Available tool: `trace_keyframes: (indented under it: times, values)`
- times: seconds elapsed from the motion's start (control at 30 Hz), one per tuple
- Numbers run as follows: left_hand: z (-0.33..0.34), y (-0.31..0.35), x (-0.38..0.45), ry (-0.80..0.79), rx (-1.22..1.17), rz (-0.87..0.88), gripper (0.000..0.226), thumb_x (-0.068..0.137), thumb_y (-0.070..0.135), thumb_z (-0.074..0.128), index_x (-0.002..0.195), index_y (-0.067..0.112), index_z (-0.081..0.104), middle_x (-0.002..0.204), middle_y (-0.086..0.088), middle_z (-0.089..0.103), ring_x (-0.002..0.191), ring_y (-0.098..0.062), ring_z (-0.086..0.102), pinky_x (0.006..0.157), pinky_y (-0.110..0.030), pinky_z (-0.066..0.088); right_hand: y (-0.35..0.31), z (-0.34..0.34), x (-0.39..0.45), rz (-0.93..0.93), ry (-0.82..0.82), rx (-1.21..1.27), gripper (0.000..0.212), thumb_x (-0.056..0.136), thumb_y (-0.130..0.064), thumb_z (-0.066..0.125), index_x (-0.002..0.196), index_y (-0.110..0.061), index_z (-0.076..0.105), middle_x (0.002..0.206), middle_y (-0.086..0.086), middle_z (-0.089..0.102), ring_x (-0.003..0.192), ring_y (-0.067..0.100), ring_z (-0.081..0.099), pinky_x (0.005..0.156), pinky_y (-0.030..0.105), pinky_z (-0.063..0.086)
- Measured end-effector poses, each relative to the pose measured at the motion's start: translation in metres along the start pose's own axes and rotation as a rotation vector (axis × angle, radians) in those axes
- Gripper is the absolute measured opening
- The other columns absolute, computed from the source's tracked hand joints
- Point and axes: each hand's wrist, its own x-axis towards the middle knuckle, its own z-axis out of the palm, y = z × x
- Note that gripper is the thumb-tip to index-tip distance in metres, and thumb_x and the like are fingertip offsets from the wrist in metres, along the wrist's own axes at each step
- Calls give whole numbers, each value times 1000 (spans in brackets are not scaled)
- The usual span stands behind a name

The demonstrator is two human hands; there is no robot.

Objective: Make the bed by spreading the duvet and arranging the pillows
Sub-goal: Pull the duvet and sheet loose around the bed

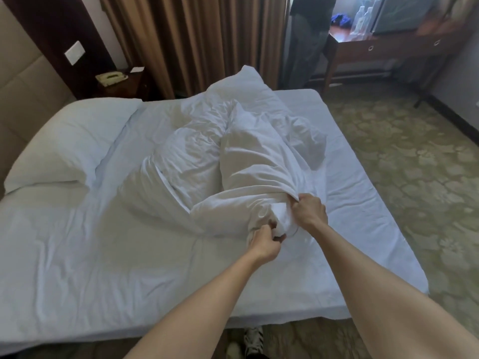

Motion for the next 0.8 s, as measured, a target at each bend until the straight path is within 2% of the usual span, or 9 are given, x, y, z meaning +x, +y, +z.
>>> trace_keyframes:
  times: [0.1, 0.3, 0.37, 0.43, 0.53, 0.6, 0.67, 0.8]
  values:
    - [2, -15, -9, 32, -22, -12, 40, 91, 29, 59, 127, 11, 55, 128, -14, 61, 122, -32, 53, 98, -38, 46, -2, 11, -15, -37, -3, -31, 29, 97, -29, 43, 105, -14, 67, 109, 15, 65, 100, 38, 60, 79, 38, 45]
    - [11, -7, -31, 61, -40, -15, 40, 87, 31, 61, 123, 13, 60, 124, -10, 64, 118, -29, 57, 95, -36, 49, 13, -5, -30, -107, -17, -62, 31, 98, -31, 42, 105, -13, 65, 110, 16, 63, 100, 37, 59, 74, 35, 40]
    - [24, 6, -33, 59, -28, 2, 33, 86, 30, 63, 116, 14, 64, 118, -8, 67, 113, -26, 60, 91, -33, 50, 32, -18, -27, -111, -17, -56, 31, 98, -31, 41, 104, -13, 65, 109, 15, 63, 99, 37, 58, 73, 35, 40]
    - [43, 29, -39, 57, -15, 35, 20, 86, 27, 67, 101, 14, 67, 105, -6, 71, 105, -24, 63, 80, -29, 50, 57, -34, -23, -112, -14, -45, 30, 98, -30, 40, 102, -14, 65, 106, 14, 64, 96, 35, 59, 72, 36, 41]
    - [80, 78, -57, 16, 52, 84, 11, 85, 27, 69, 83, 20, 60, 86, 0, 65, 91, -19, 65, 65, -23, 40, 108, -66, -17, -100, -1, -28, 29, 97, -27, 40, 103, -15, 66, 102, 12, 64, 90, 33, 59, 72, 36, 45]
    - [116, 121, -71, -13, 127, 135, 13, 83, 24, 70, 79, 24, 58, 83, 3, 63, 89, -18, 65, 66, -24, 41, 152, -98, -15, -73, 2, -9, 31, 97, -30, 42, 106, -16, 67, 103, 12, 65, 92, 34, 60, 75, 38, 48]
    - [158, 165, -83, -57, 176, 211, 10, 79, 17, 68, 78, 24, 60, 87, -2, 68, 91, -24, 67, 68, -28, 46, 196, -134, -14, -38, 22, -10, 34, 97, -36, 43, 109, -16, 67, 111, 16, 66, 101, 37, 62, 82, 41, 49]
    - [236, 238, -97, -137, 292, 319, 9, 78, 13, 61, 70, 16, 58, 83, -12, 68, 83, -31, 65, 64, -35, 45, 270, -198, -5, 25, 91, -43, 36, 98, -39, 43, 111, -15, 68, 116, 18, 65, 109, 39, 60, 87, 41, 47]
